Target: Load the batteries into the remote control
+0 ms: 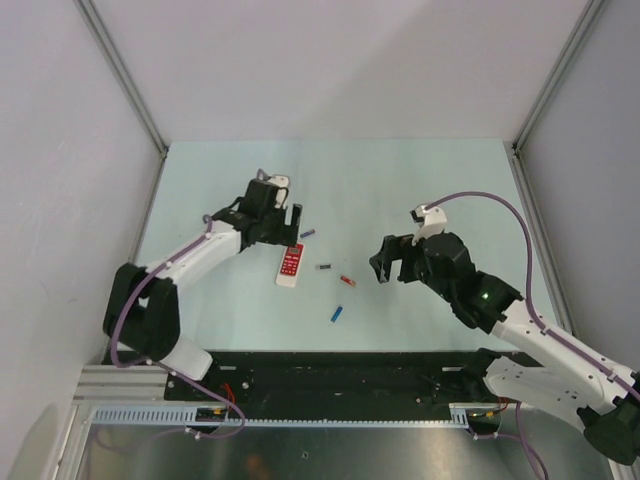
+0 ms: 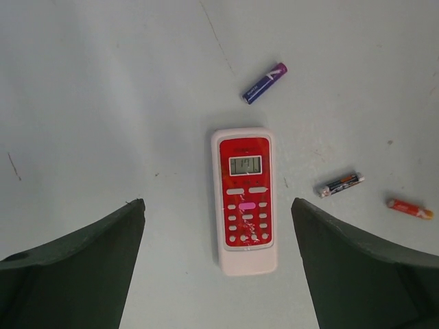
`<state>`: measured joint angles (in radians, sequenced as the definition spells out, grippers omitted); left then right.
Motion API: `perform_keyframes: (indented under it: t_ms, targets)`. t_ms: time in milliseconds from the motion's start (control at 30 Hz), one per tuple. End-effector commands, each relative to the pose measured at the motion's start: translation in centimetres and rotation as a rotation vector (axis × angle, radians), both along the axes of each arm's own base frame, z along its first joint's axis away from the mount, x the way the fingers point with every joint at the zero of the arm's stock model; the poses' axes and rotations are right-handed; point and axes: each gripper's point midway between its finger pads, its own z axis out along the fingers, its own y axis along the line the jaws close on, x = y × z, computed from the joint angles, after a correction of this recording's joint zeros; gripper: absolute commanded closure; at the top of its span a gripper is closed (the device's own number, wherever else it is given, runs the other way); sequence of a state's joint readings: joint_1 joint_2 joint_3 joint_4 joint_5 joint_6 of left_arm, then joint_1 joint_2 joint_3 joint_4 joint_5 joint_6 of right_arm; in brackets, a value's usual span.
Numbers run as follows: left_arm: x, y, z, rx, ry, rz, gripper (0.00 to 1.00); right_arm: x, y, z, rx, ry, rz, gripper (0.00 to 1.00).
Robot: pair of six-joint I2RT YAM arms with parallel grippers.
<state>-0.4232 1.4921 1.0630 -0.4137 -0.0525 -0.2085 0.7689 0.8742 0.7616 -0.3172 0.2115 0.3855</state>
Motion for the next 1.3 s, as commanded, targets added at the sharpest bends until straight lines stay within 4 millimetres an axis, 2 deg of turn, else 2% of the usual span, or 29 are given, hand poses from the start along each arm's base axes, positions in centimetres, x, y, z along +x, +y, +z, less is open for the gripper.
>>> perform_keyframes:
  t_ms: [0,100,400,633,867,1033,1100,1267]
  targets:
    - [0.6,-2.0,0.0,0.151,-0.042,-0.144,0.06,-0.6,0.3,1.7,0.035,-0.006,0.025,0.00]
    - [0.9,-1.9,-0.8,0.167,-0.024,-0.137,0.00,-1.0,0.3,1.3,0.029,0.015,0.037,0.00]
    - [0.7,-2.0,-4.9,0.197,0.078,-0.146,0.00,-1.4,0.4,0.9,0.025,0.037,0.044,0.00]
    - [0.8,-2.5,-6.8,0.196,0.128,-0.157,0.01,-1.4,0.4,0.6,0.019,0.041,0.039,0.00]
    - [0.6,-2.2,-8.0,0.203,0.161,-0.129,0.10,-1.3,0.1,0.0,-0.004,0.055,0.025,0.00]
    - [0.2,-2.3,-8.7,0.198,0.183,-0.123,0.17,-1.0,-0.4,0.2,-0.014,0.038,0.002,0.00]
    - [0.0,-2.5,-9.1,0.195,0.195,-0.126,0.22,-1.0,-0.5,0.5,-0.009,0.032,-0.001,0.00]
    - [-0.4,-2.7,-9.7,0.198,0.210,-0.125,0.25,-1.0,-0.5,0.3,-0.016,0.038,-0.004,0.00]
